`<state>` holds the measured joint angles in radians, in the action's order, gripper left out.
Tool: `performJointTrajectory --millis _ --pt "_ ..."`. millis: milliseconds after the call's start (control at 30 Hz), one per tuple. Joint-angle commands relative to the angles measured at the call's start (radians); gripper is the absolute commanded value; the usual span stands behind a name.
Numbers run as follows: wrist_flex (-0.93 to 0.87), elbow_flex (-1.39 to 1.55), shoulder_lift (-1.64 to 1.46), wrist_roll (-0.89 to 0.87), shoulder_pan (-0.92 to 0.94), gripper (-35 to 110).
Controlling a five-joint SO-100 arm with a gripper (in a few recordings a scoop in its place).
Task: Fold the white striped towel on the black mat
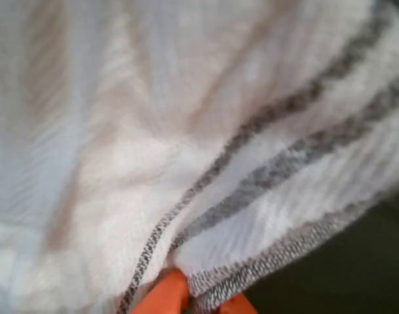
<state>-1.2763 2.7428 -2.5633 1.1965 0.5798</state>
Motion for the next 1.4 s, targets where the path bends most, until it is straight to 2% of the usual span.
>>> performJointTrajectory --millis 0,67,200,433,767,1100,1367 --pt "-0.199 -0.092 -0.104 0.06 0.064 0" --pt "-0.291 -0.135 -0.149 0.109 0.109 0" --pt "-0.322 -0.224 -0.141 0.115 0.103 0" --pt "-0.301 -0.472 0.023 -0.031 -0.061 0" --pt "-0.293 -0.919 0.445 -0.27 -0.281 0" --pt "-0.163 -1.27 0.94 -0.364 -0.362 0" --pt "0.084 -1.37 1.243 -0.327 -0.368 0"
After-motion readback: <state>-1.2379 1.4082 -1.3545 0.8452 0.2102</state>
